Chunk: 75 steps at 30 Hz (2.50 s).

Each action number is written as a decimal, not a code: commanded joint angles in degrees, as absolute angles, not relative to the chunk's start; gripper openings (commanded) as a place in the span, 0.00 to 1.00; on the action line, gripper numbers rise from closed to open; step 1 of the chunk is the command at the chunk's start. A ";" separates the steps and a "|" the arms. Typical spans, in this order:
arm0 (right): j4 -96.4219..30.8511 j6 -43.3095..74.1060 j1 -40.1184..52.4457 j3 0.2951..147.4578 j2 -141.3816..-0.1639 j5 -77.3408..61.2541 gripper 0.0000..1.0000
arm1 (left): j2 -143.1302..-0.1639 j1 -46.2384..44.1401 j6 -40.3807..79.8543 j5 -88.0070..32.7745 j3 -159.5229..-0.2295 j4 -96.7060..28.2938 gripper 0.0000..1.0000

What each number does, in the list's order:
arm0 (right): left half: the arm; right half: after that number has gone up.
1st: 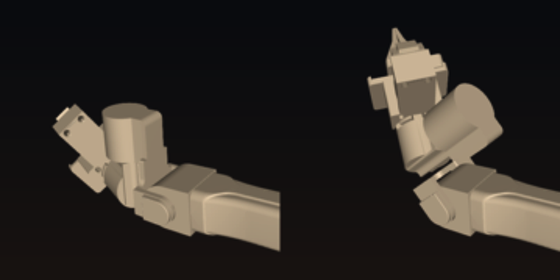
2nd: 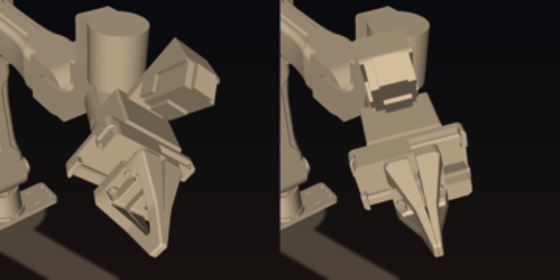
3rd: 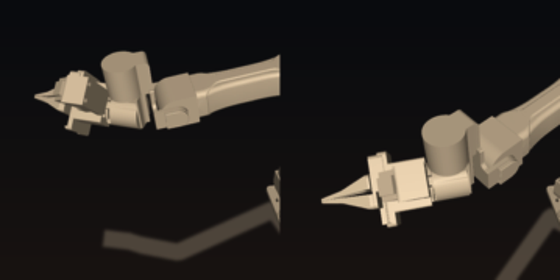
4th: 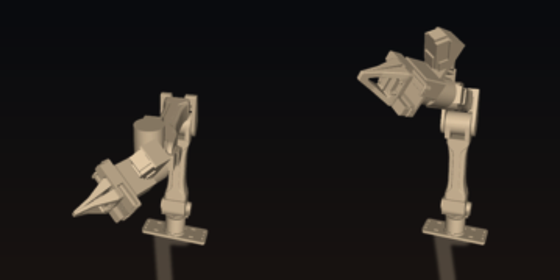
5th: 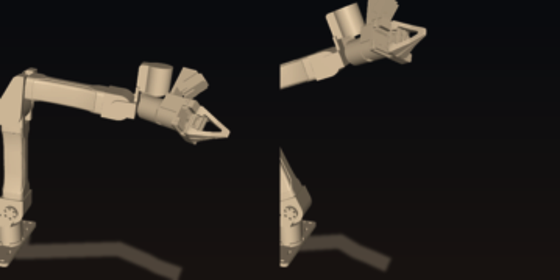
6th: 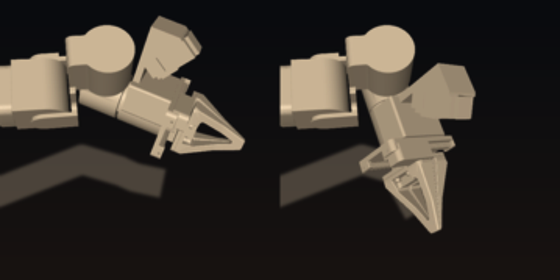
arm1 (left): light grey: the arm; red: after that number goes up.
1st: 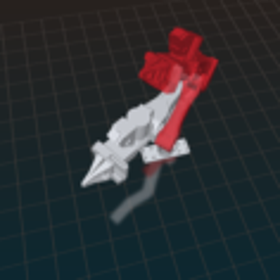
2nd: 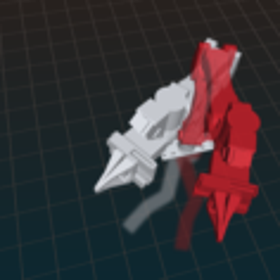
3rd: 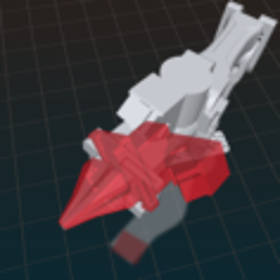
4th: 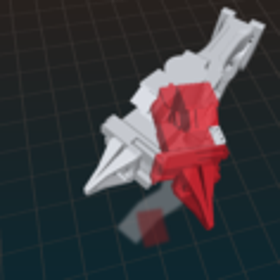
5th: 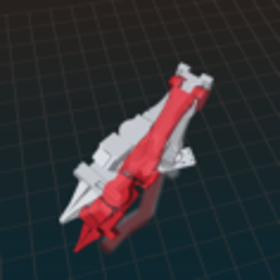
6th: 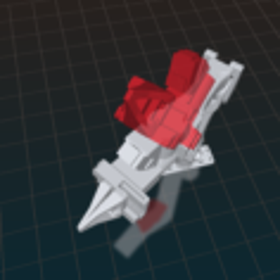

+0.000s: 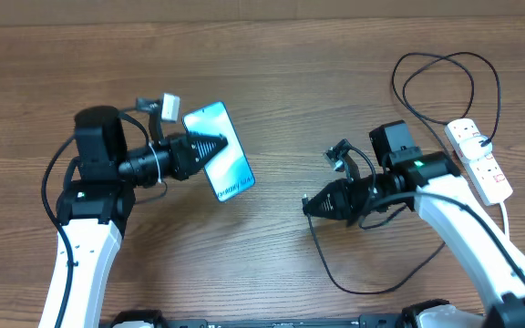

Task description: Plug charger to phone and switch on socket

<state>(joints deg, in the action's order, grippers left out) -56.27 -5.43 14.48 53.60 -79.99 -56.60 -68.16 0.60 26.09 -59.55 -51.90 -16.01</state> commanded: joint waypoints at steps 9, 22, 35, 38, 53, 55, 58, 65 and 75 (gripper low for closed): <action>-48.36 -24.21 21.78 54.65 -77.36 -76.12 0.04 | -68.20 1.04 47.57 -67.40 -53.74 6.83 0.04; -25.93 1.45 23.79 54.65 -77.38 -72.10 0.04 | -68.23 0.01 46.28 -72.05 -53.74 6.70 0.04; -19.70 8.80 27.16 54.65 -77.43 -72.10 0.04 | -68.23 -1.58 44.99 -72.55 -53.74 6.72 0.04; -19.77 9.04 28.05 54.65 -77.43 -72.16 0.04 | -68.23 -1.58 43.59 -73.91 -53.74 6.70 0.04; -17.17 9.04 28.60 54.68 -77.43 -72.31 0.04 | -68.25 -1.58 41.91 -76.53 -53.74 6.22 0.04; -17.17 9.02 28.60 54.68 -77.43 -72.60 0.04 | -68.25 -1.56 41.91 -76.51 -53.74 6.22 0.04; -17.12 8.99 28.60 54.68 -77.43 -74.24 0.04 | -68.25 -1.58 41.91 -76.51 -53.74 6.22 0.04; -16.64 8.99 28.60 54.68 -77.43 -74.70 0.04 | -68.25 -1.58 41.93 -76.49 -53.74 6.22 0.04; -15.25 9.02 28.60 54.68 -77.43 -74.15 0.04 | -68.25 -1.58 42.00 -76.53 -53.74 5.82 0.04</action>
<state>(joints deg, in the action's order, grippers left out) -15.88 8.99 28.27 53.60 -77.76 -73.56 -68.29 -1.15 43.09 -75.00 -52.16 5.61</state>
